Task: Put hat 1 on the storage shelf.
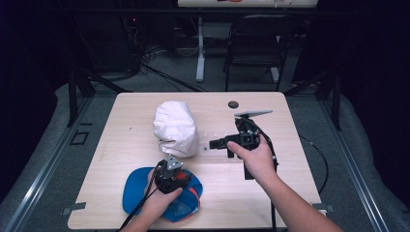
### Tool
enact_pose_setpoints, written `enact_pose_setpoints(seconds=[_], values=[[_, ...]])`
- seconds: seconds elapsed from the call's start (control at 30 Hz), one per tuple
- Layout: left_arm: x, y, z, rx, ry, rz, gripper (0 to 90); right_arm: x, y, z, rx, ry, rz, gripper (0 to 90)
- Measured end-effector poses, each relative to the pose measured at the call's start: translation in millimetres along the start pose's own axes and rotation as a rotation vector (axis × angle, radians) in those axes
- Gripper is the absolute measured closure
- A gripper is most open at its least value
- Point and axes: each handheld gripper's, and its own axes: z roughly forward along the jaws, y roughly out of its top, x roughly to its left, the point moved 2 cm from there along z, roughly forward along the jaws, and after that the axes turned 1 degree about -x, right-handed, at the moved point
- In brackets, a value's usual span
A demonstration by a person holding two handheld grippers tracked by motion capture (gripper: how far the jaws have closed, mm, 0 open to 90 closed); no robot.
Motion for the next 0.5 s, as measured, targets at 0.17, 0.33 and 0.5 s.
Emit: enact_pose_setpoints(seconds=[0.17,0.33,0.5], values=[[-1.2,3.7,-13.7,-0.041,-0.016,0.003,46.0,-8.2,-32.2,21.3,0.021,-0.004,-0.034,61.3],[0.4,2.1,-26.5,-0.059,-0.026,-0.005,46.0,-13.6,-52.3,36.9,0.060,-0.002,-0.026,61.2],[7.2,-5.4,-44.1,-0.062,-0.023,-0.011,46.0,-20.1,-82.5,60.2,0.126,-0.010,-0.017,61.2]])
